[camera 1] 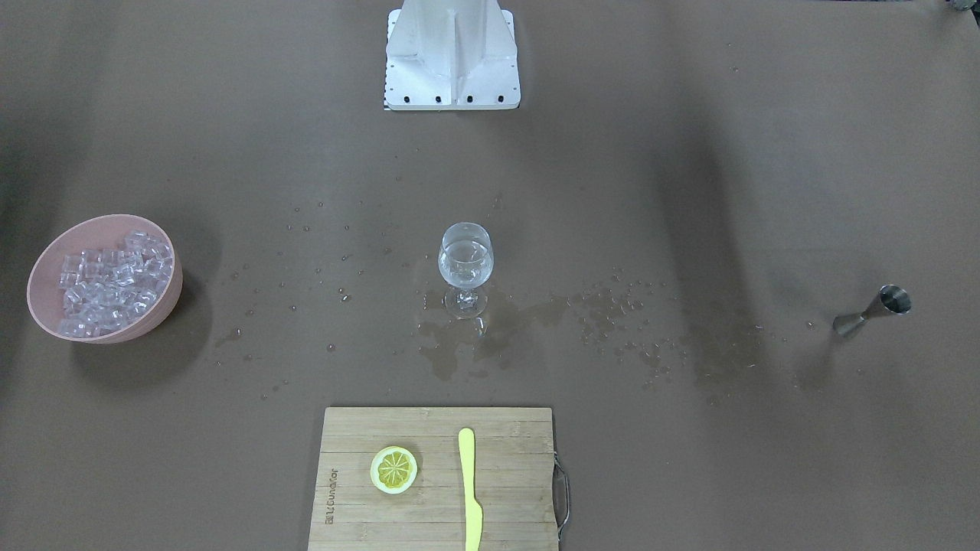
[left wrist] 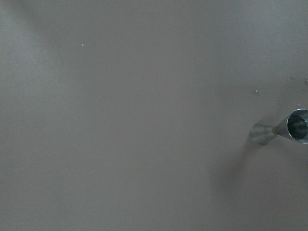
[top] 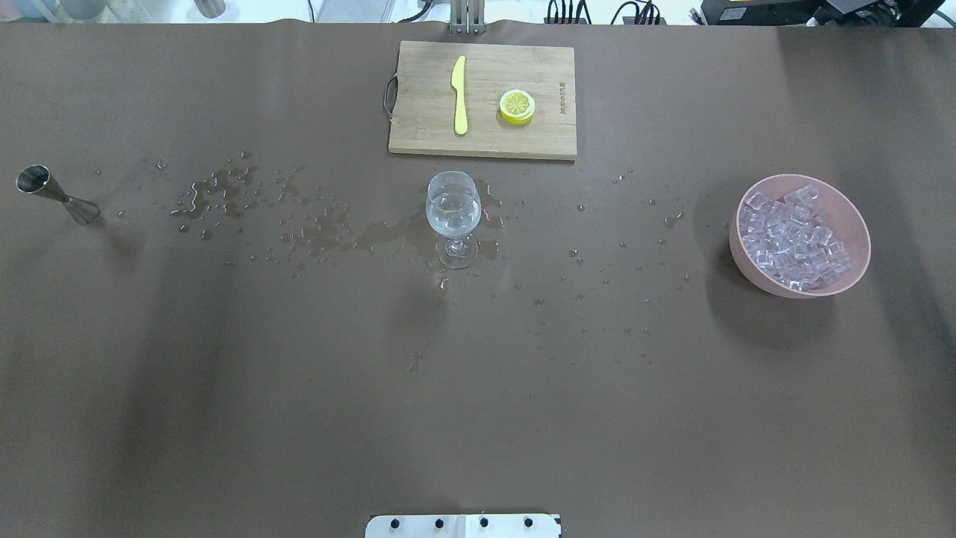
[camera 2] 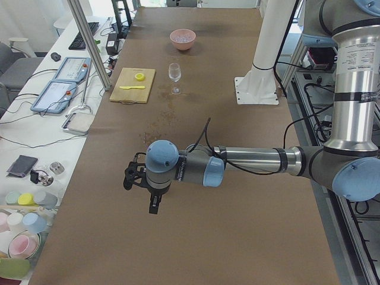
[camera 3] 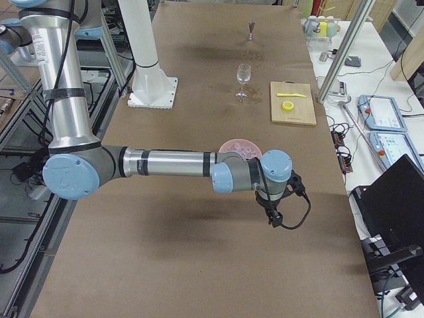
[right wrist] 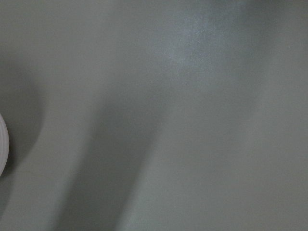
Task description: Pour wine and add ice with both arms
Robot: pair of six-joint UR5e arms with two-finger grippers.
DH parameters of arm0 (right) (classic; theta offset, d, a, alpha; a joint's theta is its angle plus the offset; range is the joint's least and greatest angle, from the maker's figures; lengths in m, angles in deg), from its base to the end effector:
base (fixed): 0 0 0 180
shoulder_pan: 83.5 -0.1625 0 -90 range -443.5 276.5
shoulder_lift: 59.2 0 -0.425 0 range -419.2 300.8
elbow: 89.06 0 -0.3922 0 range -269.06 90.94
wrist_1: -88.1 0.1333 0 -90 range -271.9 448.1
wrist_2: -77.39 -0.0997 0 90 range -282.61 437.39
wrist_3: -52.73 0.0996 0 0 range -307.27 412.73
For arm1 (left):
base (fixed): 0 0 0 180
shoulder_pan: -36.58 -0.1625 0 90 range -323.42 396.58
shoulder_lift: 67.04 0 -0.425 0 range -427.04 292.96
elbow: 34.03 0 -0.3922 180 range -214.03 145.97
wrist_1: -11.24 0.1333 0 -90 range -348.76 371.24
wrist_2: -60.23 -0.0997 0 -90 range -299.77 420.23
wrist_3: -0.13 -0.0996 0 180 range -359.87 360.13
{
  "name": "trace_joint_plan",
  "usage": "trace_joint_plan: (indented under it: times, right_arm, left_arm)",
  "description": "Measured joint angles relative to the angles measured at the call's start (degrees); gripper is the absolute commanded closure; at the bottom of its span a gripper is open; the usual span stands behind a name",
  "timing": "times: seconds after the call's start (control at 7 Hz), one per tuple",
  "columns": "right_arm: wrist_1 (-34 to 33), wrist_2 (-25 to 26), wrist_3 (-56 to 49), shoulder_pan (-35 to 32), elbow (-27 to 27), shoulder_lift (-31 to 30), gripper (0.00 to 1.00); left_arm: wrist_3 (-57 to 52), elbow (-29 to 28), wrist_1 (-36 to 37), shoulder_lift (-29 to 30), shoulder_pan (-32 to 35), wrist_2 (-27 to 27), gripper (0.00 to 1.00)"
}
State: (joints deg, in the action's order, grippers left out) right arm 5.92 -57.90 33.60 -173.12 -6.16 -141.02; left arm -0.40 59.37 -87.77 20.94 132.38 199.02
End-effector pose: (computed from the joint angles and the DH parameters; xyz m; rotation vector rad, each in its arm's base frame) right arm 0.0588 -0.5623 0.6296 0.2754 -0.7592 -0.3833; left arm -0.1073 -0.4786 0.6244 0.2168 0.8382 -0.0090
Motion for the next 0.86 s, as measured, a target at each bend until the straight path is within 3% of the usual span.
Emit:
trace_joint_plan:
  times: [0.86]
  right_arm:
    - [0.36, -0.49, -0.96, -0.24, 0.16, -0.52, 0.0]
  left_arm:
    - [-0.11, 0.29, -0.53, -0.38, -0.07, 0.43, 0.02]
